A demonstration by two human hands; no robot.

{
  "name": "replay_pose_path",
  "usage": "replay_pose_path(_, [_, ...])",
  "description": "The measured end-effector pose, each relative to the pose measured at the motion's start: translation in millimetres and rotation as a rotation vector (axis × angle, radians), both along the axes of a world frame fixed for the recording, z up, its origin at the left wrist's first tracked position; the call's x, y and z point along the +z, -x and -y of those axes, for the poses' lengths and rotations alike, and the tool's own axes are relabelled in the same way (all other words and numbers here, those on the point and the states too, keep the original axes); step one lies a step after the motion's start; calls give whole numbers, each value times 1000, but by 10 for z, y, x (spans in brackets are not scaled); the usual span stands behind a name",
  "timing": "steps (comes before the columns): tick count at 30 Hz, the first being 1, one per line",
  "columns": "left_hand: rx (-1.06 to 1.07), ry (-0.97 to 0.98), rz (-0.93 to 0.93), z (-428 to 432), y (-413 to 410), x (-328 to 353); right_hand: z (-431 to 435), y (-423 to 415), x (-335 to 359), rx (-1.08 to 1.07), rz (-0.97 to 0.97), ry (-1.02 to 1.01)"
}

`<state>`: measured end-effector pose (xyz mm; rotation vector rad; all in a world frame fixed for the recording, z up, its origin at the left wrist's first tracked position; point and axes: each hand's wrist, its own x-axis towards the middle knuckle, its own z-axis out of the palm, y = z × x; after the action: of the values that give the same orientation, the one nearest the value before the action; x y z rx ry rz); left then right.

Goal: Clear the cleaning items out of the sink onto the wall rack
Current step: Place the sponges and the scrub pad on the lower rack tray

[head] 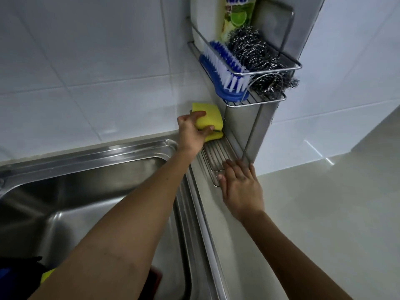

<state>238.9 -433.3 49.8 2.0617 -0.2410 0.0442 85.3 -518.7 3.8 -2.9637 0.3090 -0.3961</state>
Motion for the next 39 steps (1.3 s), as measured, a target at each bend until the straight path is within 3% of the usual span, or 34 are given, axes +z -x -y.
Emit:
replay_pose_path(13, [104,-171,12,201,-93,-105,-66,-10,-5,-23,-42,-13])
replay_pose_path(26, [1,-555,43,141,-156,-109,-56,-2,46,26,-126,-23])
replay_pose_path(31, [46,-373,70,-529,235,-252,-51,6,139,4,-228,-51])
replay_pose_path(35, [74,-546,-39,-1654,814,-691,-330,38,185,-119,-214,-124])
replay_pose_path(39, [211,-731,-334,-2935,1390,-1218,-1110,131,89,86,-21,-133])
